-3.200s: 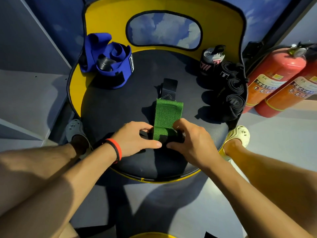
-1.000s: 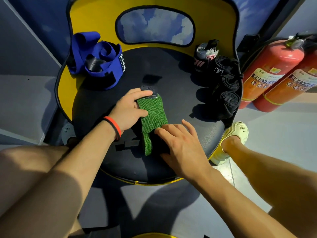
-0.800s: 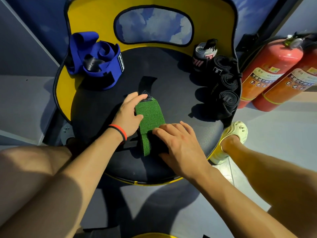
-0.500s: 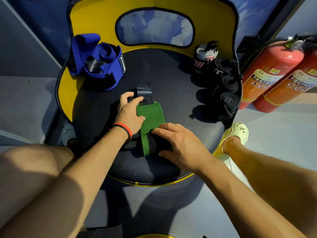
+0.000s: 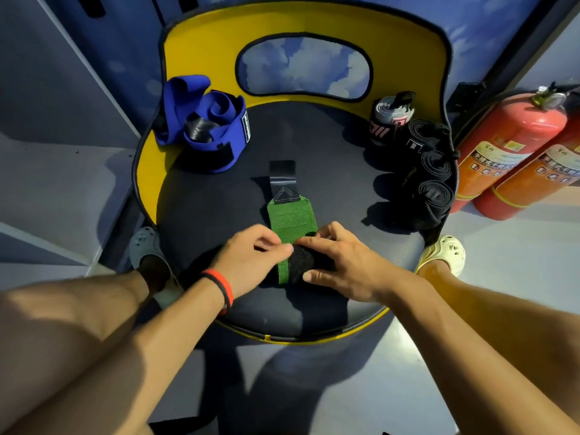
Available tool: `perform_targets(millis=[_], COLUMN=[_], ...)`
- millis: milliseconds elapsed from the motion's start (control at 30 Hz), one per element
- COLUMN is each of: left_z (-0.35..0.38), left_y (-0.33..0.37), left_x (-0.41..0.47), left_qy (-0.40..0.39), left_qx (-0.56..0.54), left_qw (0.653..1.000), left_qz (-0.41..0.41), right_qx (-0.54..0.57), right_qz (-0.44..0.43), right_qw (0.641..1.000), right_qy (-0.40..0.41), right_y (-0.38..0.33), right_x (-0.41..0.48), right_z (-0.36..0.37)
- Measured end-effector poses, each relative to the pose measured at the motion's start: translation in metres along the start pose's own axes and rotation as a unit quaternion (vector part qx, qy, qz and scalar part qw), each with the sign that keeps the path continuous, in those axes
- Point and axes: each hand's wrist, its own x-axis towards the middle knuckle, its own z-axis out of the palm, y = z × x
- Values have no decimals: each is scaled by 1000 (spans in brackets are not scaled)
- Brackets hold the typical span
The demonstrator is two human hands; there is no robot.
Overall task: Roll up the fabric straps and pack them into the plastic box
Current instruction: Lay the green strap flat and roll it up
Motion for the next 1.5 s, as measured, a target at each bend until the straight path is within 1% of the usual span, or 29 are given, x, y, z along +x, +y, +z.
perform_targets(millis=[67,133,167,233,267,333,500,600,700,767,833,900,933,1000,1100,1200,1300,1333,1400,1467,1500], left_z=[1,-2,-4,-6,-6,-3,0,-2,-4,-3,1,8,11,13,13,16,25,28,31,29,26], left_y=[-6,-9,-8,-7,-6,-4,6,8,10,9,8,7,8,13,20,24,28,29,30,29,27], left_x=[-10,-11,-10,-9,-9,-8,-9,-10,-8,-5,-6,-5,-5,-5,-2,3,10,11,11,10,9], left_qy=[-46,-60,-56,-44,-38,-26,0,2,-29,-68,-101,-88,-69,-43,-45,-19,25,44,74,84,80], left_qx=[-8,-20,-30,-35,-29,-19,0,6,-12,-39,-39,-6,19,48,45,71,100,95,66,23,5], left_qw=[999,998,998,998,999,999,1000,1000,998,995,992,994,996,997,996,995,993,994,995,996,997], left_qz=[8,4,1,-7,-13,-19,-29,-30,-49,-60,-65,-59,-54,-51,-63,-65,-50,-39,-8,16,17], right_qx=[5,39,75,153,177,198,181,173,176,159,77,-22,-42,-8,98,165,203,224,244,228,225], right_qz=[5,15,24,44,59,94,184,212,235,260,280,260,245,230,188,121,99,96,99,113,119], right_qw=[1000,999,997,983,974,961,945,938,937,938,942,942,941,939,937,945,953,952,946,949,952], right_qy=[-13,-4,20,97,132,170,200,211,187,164,167,209,231,255,276,256,200,187,189,187,172], right_y=[-1,-2,-3,-5,-7,-11,-22,-30,-30,-27,-25,-23,-24,-21,-13,-8,-2,-1,-1,5,8], right_x=[-1,-2,-3,-5,-6,-6,0,-1,-1,1,0,-3,-4,-5,-7,-16,-28,-30,-29,-25,-23], right_z=[-1,0,1,5,6,10,9,14,15,11,10,13,14,18,21,16,16,18,18,13,8])
